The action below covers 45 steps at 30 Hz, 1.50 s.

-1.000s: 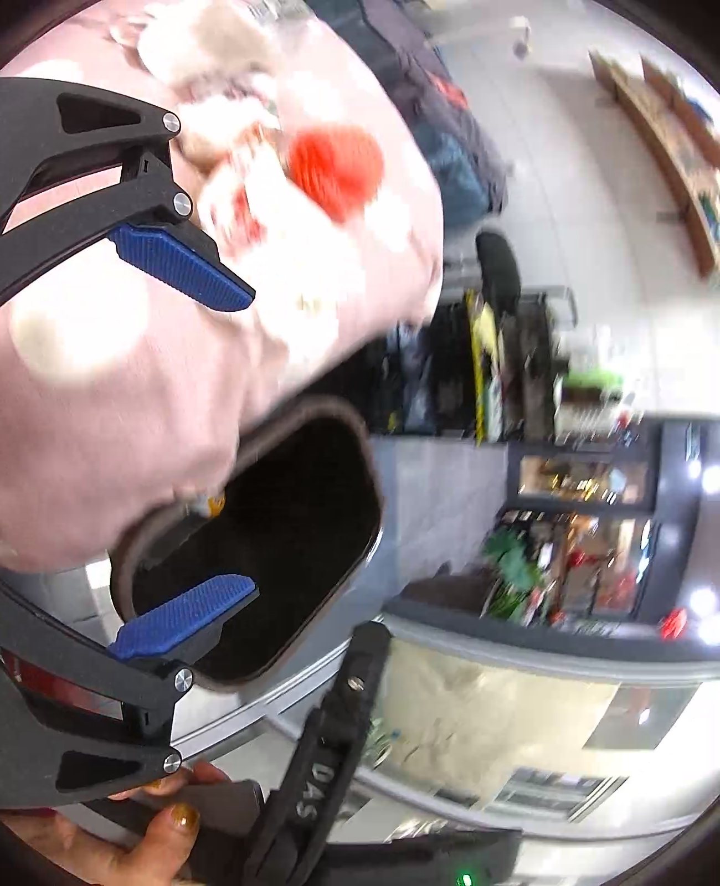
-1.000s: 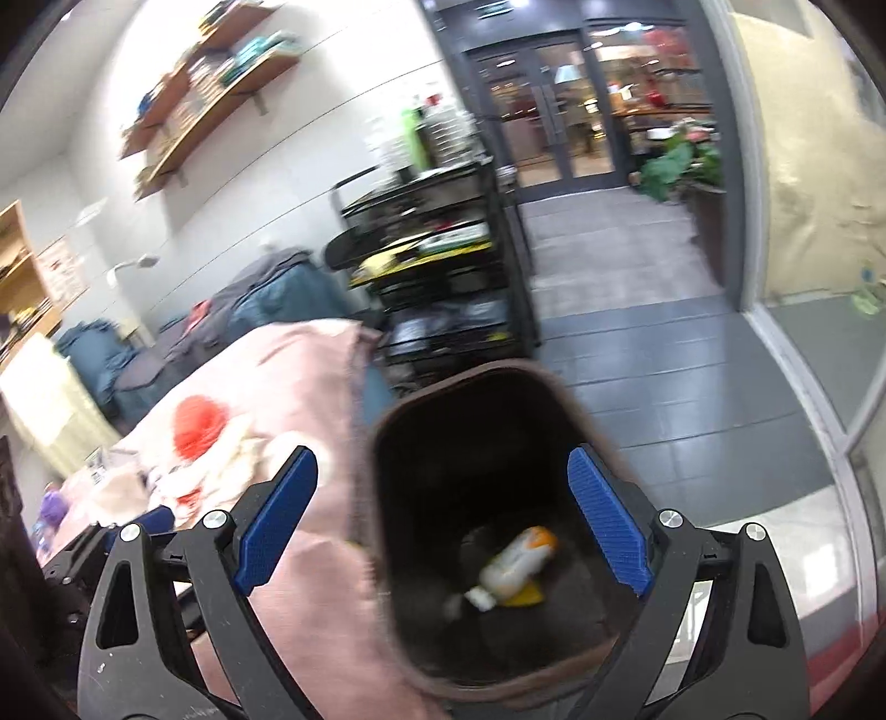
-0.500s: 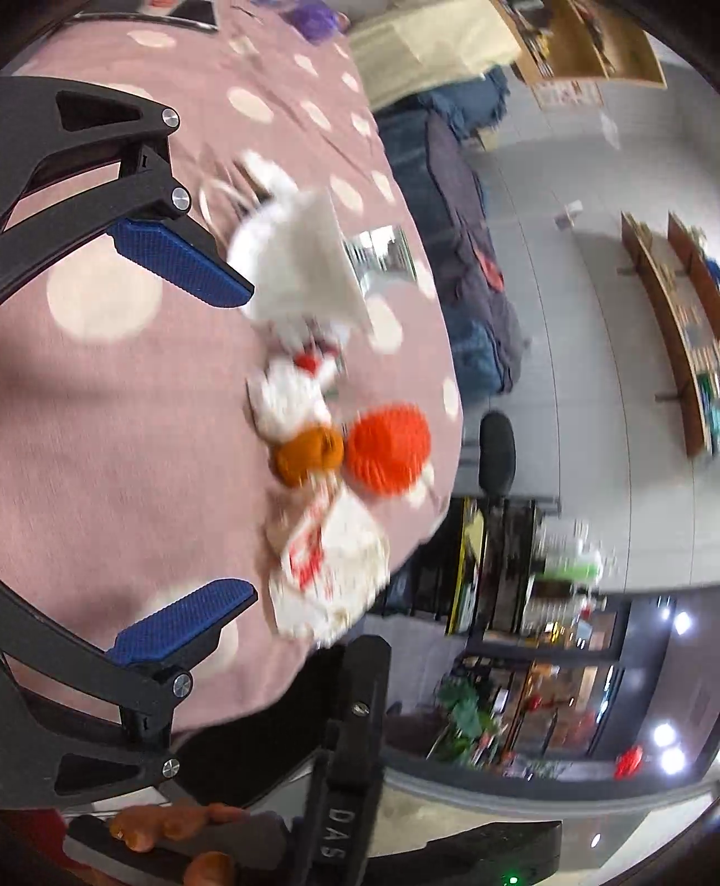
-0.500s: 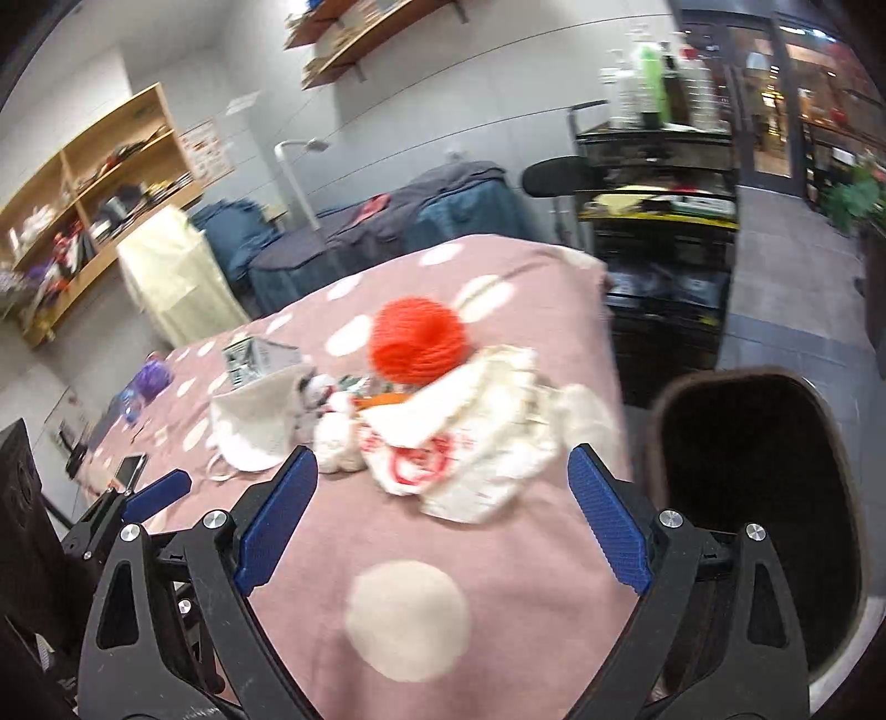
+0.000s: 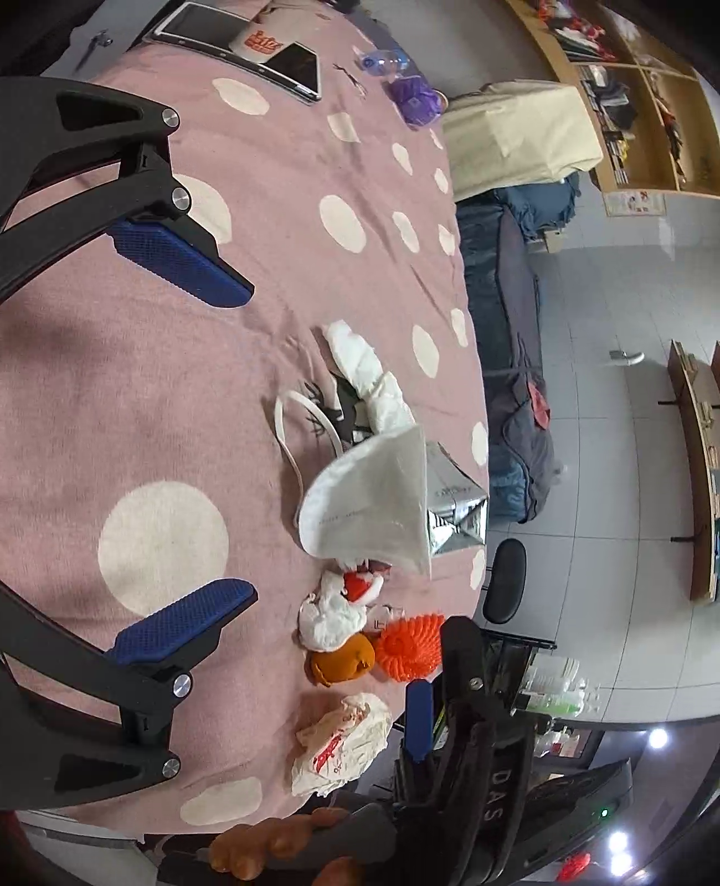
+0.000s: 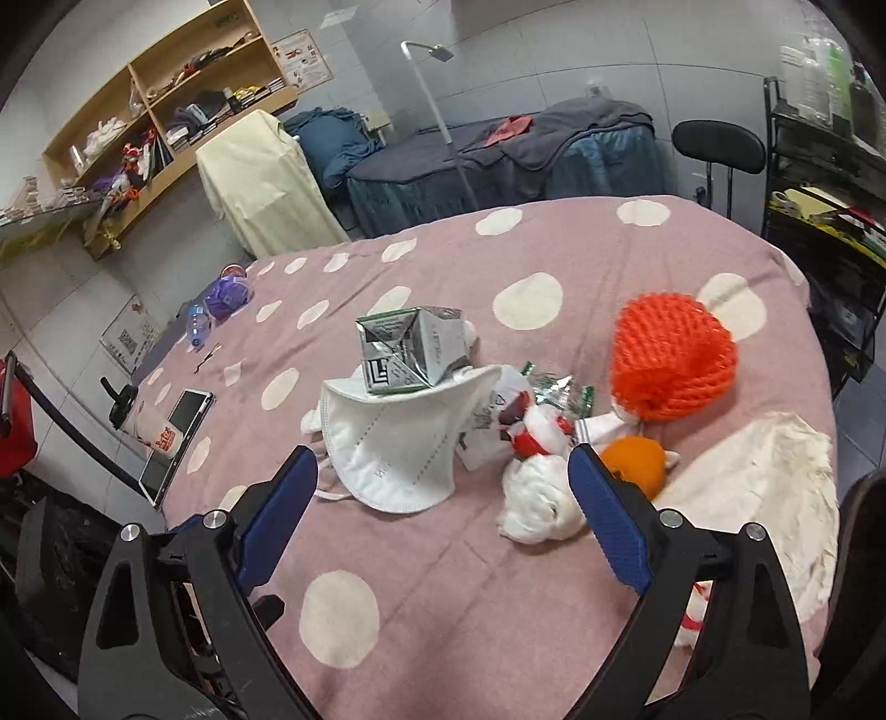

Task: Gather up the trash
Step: 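Grasp the green carton with the right tool while the left tool grasps the white mask, then carry the carton and mask to the brown bin and release both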

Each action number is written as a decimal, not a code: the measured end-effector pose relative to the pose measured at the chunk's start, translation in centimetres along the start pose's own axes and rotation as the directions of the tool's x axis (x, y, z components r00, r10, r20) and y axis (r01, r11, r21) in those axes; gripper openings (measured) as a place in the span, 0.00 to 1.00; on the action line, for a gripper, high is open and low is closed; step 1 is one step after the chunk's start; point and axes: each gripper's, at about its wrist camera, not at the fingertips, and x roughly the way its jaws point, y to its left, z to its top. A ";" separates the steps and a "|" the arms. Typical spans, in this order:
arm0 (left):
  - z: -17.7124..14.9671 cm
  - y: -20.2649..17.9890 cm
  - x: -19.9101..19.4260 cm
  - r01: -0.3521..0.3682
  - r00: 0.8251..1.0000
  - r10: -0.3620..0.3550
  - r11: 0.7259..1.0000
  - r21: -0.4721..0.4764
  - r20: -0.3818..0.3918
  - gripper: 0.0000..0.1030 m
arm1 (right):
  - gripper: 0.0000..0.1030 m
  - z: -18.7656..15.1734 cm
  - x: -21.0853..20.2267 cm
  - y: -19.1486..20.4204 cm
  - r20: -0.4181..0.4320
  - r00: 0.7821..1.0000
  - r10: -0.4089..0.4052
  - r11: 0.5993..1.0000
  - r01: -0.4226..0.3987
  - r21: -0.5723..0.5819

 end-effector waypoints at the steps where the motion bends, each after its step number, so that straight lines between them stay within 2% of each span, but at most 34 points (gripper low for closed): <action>1: -0.1 0.4 0.1 0.000 1.000 0.000 1.000 -0.007 -0.006 0.94 | 0.88 0.6 0.9 0.5 -0.008 1.000 -0.006 1.000 0.006 -0.008; 4: -0.1 0.7 1.0 -0.006 1.000 0.006 1.000 -0.010 -0.021 0.94 | 0.88 2.1 3.2 1.7 -0.026 1.000 -0.014 1.000 0.013 -0.019; 8: -0.1 1.4 1.6 0.022 0.999 -0.023 0.999 -0.034 -0.029 0.94 | 0.88 4.0 6.1 3.4 -0.050 0.999 -0.023 0.999 0.021 -0.040; 12: 0.6 1.9 2.5 0.082 0.996 -0.084 0.995 -0.062 -0.027 0.94 | 0.88 5.2 9.2 4.5 -0.066 0.993 -0.100 0.993 0.095 -0.068; 14: 0.9 2.1 3.1 0.104 0.994 -0.107 0.991 -0.079 -0.034 0.93 | 0.81 5.4 10.5 4.4 -0.084 0.987 -0.139 0.988 0.132 -0.078; 16: 1.3 2.2 3.9 0.122 0.991 -0.126 0.989 -0.089 -0.046 0.88 | 0.56 5.3 11.7 4.0 -0.117 0.982 -0.151 0.987 0.144 -0.066; 19: 2.2 2.3 5.2 0.147 0.986 -0.154 0.983 -0.108 -0.059 0.82 | 0.49 4.8 12.0 3.1 -0.118 0.983 -0.142 0.989 0.137 -0.046; 22: 3.3 2.3 6.7 0.175 0.980 -0.185 0.976 -0.127 -0.068 0.77 | 0.48 4.7 10.9 2.6 -0.079 0.989 -0.121 0.992 0.119 -0.031; 28: 5.6 1.3 10.1 0.201 0.971 -0.215 0.971 -0.131 -0.104 0.63 | 0.48 4.3 6.1 3.8 0.043 0.991 -0.129 0.985 0.133 -0.106; 30: 6.1 0.7 11.4 0.196 0.969 -0.211 0.974 -0.116 -0.131 0.44 | 0.48 4.0 4.4 3.8 0.076 0.989 -0.127 0.984 0.135 -0.118; 31: 6.1 0.6 11.7 0.202 0.966 -0.217 0.972 -0.117 -0.139 0.38 | 0.48 3.8 3.3 3.8 0.092 0.988 -0.122 0.984 0.133 -0.121; 33: 6.2 0.2 12.0 0.213 0.962 -0.230 0.970 -0.119 -0.147 0.18 | 0.48 3.3 1.7 3.5 0.116 0.987 -0.115 0.985 0.129 -0.117; 35: 6.1 -0.1 11.5 0.207 0.967 -0.221 0.972 -0.111 -0.128 0.08 | 0.48 2.6 -0.1 3.0 0.147 0.982 -0.120 0.984 0.137 -0.111; 40: 5.8 -0.3 9.1 0.222 0.971 -0.230 0.968 -0.121 -0.061 0.06 | 0.48 0.9 -3.6 1.0 0.199 0.973 -0.115 0.989 0.131 -0.066; 45: 5.5 -0.7 4.6 0.226 0.974 -0.224 0.969 -0.099 0.032 0.05 | 0.48 -1.2 -7.2 -1.4 0.254 0.957 -0.140 0.989 0.148 -0.012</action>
